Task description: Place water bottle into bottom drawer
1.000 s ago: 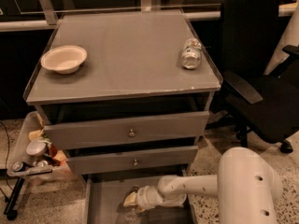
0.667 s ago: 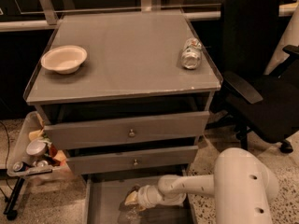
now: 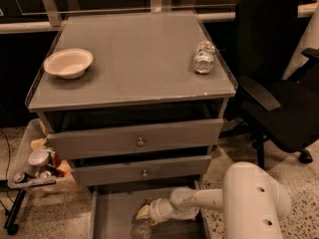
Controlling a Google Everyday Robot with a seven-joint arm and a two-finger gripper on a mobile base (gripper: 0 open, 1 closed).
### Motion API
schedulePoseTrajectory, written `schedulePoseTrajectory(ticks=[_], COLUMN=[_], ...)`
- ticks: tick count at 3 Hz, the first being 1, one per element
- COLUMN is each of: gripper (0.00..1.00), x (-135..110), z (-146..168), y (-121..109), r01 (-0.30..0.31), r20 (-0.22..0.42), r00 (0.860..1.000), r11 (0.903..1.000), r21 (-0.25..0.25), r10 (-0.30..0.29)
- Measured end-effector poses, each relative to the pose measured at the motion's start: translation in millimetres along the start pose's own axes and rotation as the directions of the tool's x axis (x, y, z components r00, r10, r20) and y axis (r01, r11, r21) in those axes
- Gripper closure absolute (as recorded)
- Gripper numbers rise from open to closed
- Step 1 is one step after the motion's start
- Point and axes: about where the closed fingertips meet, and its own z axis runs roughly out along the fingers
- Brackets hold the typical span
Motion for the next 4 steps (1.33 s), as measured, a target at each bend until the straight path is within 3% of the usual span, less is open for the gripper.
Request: schedulePoseTrajectory(ticks=[1,2,4], gripper=[1.0,0.81,0.35], x=[-2.4,-2.5,-2.5], z=[6.1,6.3,6.3], y=[-12.1,-12.2,-12.1], r01=[-0.013,-0.013,-0.013], r20=[-0.007,-0.007,-0.007], r00=[1.0,1.0,1.0], r11=[0.9999,0.9999,0.9999], r21=[0.008,0.007,0.007], r10=[0.013,0.013,0.013])
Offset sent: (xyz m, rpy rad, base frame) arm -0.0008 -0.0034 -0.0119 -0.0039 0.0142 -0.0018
